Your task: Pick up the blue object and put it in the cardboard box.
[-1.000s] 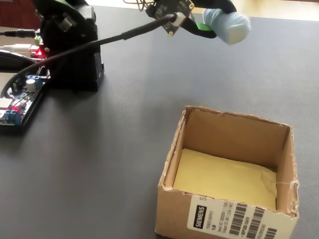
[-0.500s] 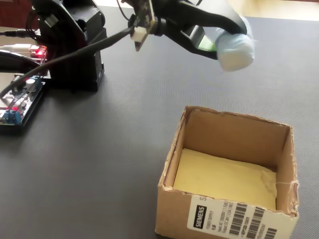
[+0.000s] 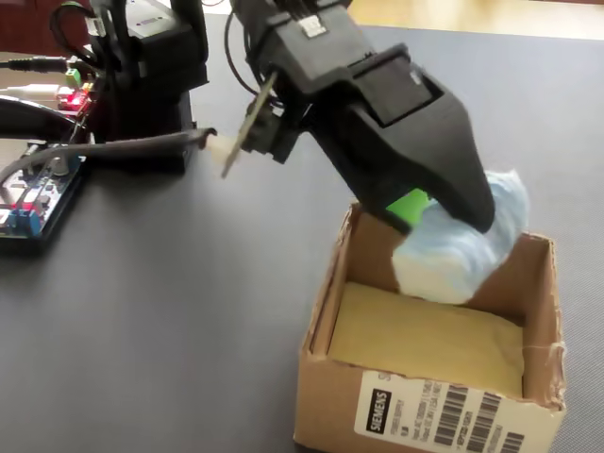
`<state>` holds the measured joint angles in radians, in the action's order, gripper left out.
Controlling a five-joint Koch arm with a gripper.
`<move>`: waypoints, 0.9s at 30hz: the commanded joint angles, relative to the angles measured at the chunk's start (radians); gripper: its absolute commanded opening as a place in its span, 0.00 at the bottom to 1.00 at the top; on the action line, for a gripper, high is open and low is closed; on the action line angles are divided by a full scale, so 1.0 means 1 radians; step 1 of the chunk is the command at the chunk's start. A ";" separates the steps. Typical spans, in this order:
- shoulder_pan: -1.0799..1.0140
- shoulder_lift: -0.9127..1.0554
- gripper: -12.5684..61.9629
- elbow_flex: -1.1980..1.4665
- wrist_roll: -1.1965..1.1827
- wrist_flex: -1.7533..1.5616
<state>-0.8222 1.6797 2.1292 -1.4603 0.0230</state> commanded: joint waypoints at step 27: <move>0.095 0.250 0.62 0.057 -0.011 -0.021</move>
<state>-0.7501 1.8807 2.2243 -1.4588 0.1289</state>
